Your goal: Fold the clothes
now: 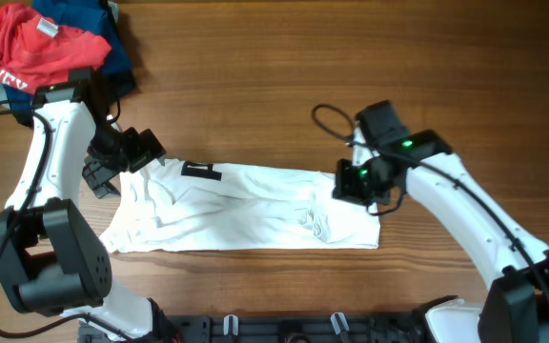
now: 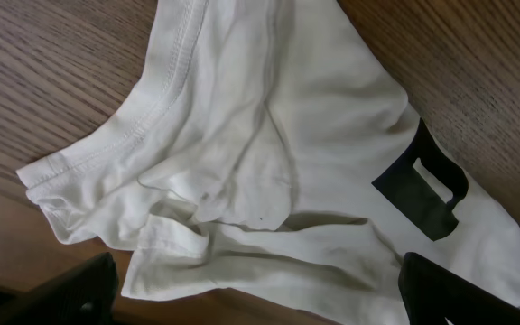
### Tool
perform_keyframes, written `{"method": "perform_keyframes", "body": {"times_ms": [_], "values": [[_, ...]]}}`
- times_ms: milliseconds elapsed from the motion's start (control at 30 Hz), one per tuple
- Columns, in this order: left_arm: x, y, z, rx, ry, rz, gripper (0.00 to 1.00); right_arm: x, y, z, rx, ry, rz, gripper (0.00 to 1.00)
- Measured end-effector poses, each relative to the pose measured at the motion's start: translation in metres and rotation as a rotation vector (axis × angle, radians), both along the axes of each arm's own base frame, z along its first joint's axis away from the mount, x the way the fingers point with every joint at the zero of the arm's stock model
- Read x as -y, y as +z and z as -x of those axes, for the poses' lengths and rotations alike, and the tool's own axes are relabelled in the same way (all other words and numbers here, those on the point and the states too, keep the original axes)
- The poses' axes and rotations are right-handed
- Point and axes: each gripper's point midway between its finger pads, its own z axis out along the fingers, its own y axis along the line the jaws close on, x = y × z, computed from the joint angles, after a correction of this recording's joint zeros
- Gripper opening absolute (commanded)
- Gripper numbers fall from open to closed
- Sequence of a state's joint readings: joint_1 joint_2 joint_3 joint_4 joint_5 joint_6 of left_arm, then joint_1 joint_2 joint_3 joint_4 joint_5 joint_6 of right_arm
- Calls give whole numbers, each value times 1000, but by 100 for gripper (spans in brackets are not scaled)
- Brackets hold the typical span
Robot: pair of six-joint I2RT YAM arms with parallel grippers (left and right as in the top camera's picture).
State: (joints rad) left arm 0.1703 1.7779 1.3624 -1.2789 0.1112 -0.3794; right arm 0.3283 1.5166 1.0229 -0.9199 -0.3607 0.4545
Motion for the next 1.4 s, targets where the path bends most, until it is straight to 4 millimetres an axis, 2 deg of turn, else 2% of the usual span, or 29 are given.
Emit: {"method": "perform_keyframes", "body": {"times_ms": [167, 400, 567, 700, 833, 900, 967, 1033, 1100, 1133, 1200, 1267, 1333, 1400], "values": [[0, 0, 0, 0, 0, 0, 100, 6, -2, -15, 44, 29, -54, 10], [0, 0, 1, -2, 0, 0, 100, -4, -36, -11, -17, 75, -107, 14], [0, 0, 1, -4, 0, 1, 100, -6, -64, -27, -13, 76, -114, 22], [0, 0, 1, -5, 0, 1, 100, 4, -79, -44, -2, 26, -133, 21], [0, 0, 2, -6, 0, 1, 100, 19, -80, -60, 30, -31, -147, 11], [0, 0, 2, -7, 0, 1, 100, 30, -78, -63, 9, -59, -146, 12], [0, 0, 2, -6, 0, 1, 100, 40, -71, -66, -11, -78, -156, 17], [0, 0, 2, -7, 0, 1, 100, 44, -58, -72, -9, -79, -178, 24], [0, 0, 2, -6, 0, 1, 100, 43, -36, -78, -8, -58, -202, 34], [0, 0, 2, -7, 0, 1, 100, 41, -25, -78, -3, -45, -212, 33], [0, 0, 2, -7, 0, 1, 100, 40, -7, -73, 9, -18, -222, 24], [0, 0, 2, -7, 0, 1, 100, 37, 7, -63, 14, 19, -243, 24], [0, 0, 2, -7, 0, 1, 100, 31, 11, -56, 29, 66, -288, 24], [0, 0, 2, -7, 0, 1, 100, 25, 2, -47, 34, 96, -335, 26]]}}
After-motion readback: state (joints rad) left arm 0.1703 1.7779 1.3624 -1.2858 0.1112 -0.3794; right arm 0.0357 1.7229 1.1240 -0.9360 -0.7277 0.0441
